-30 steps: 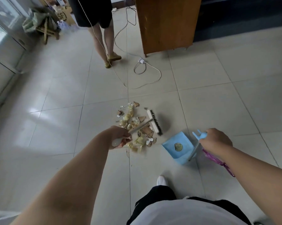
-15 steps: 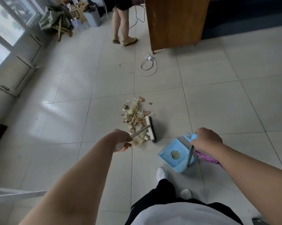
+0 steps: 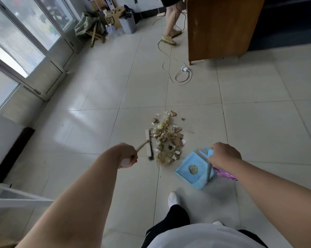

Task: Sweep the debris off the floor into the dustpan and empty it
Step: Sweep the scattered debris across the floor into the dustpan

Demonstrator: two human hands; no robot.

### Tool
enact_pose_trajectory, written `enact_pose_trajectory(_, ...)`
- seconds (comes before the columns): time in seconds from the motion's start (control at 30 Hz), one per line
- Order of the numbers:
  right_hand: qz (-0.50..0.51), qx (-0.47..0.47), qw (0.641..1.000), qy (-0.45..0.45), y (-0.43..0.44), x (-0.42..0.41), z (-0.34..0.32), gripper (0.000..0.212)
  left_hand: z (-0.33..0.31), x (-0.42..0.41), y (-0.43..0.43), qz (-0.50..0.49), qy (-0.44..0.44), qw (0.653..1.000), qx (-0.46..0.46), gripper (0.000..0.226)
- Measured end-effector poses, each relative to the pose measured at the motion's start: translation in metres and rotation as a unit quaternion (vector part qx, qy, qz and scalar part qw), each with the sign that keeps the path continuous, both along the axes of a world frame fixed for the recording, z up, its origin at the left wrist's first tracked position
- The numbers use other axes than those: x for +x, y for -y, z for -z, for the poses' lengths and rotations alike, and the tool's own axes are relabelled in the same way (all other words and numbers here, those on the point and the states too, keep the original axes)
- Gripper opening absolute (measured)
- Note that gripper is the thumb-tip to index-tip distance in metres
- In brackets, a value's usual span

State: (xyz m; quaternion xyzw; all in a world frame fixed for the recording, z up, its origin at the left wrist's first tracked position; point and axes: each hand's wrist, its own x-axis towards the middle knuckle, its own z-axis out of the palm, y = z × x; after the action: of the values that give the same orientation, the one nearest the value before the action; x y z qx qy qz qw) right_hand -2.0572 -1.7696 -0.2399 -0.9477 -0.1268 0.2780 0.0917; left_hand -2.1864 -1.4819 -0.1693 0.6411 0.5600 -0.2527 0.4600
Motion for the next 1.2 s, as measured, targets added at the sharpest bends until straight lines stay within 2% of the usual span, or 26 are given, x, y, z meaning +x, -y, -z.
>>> enact_pose_trajectory(0.13,0.012,-0.004,1.0,-0.003,-0.018,0.003,0.008,0.015,0.027,0.002,-0.01,-0.017,-0.03,0.999,-0.006,0.015)
enact_pose_trajectory(0.2,0.017,-0.006,1.0,-0.014,-0.026,0.005,0.015,0.011,0.036,0.006,-0.008,-0.028,-0.037,0.999,-0.025,0.02)
enact_pose_trajectory(0.33,0.032,-0.007,0.999,-0.031,-0.046,0.011,0.024,0.007,0.042,0.029,-0.012,0.033,-0.002,0.998,-0.056,0.026)
enact_pose_trajectory(0.43,0.063,-0.007,0.997,-0.033,-0.064,0.022,0.024,0.008,0.039,0.049,-0.024,0.018,0.003,0.998,-0.066,0.013)
enact_pose_trajectory(0.53,0.081,0.003,0.996,-0.037,-0.084,0.038,0.021,0.004,0.027,0.067,-0.028,-0.011,0.017,0.993,-0.119,0.015)
enact_pose_trajectory(0.73,0.098,0.014,0.995,-0.028,-0.109,0.053,0.023,0.013,0.004,0.087,-0.04,-0.03,0.006,0.988,-0.153,0.012)
enact_pose_trajectory(1.0,0.113,0.005,0.993,-0.015,-0.099,0.064,0.016,0.02,-0.037,0.088,-0.066,-0.003,0.025,0.998,-0.066,0.004)
enact_pose_trajectory(1.13,0.122,0.013,0.992,-0.026,-0.098,0.076,0.012,0.018,-0.029,0.111,-0.071,0.056,0.019,0.998,0.001,0.006)
enact_pose_trajectory(1.2,0.123,0.014,0.992,-0.034,-0.102,0.079,0.013,0.019,-0.018,0.125,-0.079,0.119,-0.003,0.992,0.044,0.004)
